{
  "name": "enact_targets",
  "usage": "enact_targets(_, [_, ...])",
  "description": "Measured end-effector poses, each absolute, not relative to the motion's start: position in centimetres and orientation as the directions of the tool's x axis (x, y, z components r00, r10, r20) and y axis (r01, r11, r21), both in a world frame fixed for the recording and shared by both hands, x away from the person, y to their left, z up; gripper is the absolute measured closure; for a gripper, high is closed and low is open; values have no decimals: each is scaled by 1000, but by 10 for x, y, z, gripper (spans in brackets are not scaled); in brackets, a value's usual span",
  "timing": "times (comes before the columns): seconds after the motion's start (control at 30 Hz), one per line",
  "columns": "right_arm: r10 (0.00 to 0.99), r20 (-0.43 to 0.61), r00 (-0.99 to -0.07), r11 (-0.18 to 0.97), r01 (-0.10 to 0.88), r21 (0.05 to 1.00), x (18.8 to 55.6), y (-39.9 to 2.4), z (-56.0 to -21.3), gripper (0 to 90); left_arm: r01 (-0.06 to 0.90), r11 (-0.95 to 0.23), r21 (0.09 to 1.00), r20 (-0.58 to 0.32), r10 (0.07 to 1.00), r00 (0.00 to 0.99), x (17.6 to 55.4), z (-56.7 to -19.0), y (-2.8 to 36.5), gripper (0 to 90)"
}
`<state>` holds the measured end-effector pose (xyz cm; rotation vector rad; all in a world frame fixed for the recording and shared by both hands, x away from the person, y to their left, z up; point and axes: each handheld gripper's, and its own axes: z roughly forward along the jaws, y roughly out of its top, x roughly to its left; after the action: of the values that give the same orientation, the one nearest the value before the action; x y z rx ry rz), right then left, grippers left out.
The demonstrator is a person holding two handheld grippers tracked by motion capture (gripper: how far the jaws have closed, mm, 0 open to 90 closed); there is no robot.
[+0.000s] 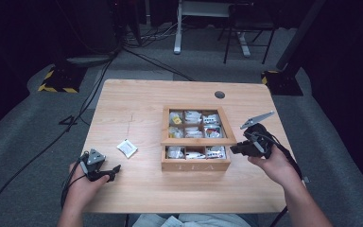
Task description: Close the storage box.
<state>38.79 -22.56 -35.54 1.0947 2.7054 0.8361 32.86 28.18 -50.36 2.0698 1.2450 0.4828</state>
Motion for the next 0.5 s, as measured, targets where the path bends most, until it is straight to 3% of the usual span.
enact_targets(0.5, [654, 99, -750, 639, 618, 458, 390, -220, -365, 804, 634, -319, 704, -29, 879, 475, 329, -504, 281, 262])
